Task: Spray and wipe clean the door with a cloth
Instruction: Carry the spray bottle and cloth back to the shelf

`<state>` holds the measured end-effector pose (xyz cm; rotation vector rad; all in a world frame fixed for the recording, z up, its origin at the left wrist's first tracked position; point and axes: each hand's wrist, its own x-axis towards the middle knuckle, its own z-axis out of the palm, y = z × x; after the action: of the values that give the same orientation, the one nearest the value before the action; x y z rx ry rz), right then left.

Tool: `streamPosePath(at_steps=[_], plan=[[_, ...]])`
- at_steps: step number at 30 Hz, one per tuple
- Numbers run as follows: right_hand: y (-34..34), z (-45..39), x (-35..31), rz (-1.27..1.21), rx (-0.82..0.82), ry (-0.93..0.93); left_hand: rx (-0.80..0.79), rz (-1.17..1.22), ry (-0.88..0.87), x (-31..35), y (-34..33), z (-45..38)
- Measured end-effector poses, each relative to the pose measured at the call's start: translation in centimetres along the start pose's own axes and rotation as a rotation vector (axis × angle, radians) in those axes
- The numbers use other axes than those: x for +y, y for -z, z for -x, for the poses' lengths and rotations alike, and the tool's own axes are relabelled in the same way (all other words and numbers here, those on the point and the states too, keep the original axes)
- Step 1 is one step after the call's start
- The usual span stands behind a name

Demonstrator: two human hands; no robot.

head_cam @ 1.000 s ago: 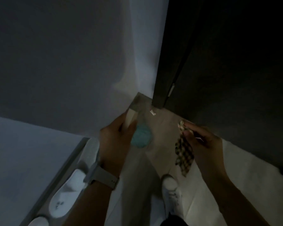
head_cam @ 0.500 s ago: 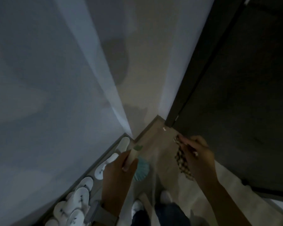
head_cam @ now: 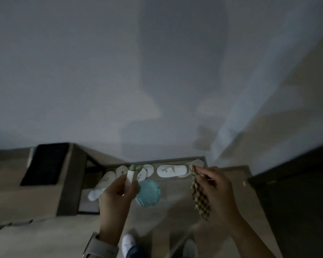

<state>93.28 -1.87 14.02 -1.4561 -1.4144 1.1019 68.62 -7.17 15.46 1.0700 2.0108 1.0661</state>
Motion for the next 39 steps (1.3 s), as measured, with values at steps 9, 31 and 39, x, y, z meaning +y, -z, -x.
streamPosePath(at_steps=[9,31,39], plan=[[-23.4,-0.5,-6.4,0.046,-0.247,0.154,0.295,0.0,0.143,-11.1,19.3,-5.6],[-71.5,-8.5,-3.5,0.109,-0.153,-0.277,0.075,0.006,0.1,-30.1,41.9,-39.6],[-79.9,-11.1,1.1,-0.003,-0.089,-0.7,-0.086,0.053,0.123,-34.2,39.5,-46.2]])
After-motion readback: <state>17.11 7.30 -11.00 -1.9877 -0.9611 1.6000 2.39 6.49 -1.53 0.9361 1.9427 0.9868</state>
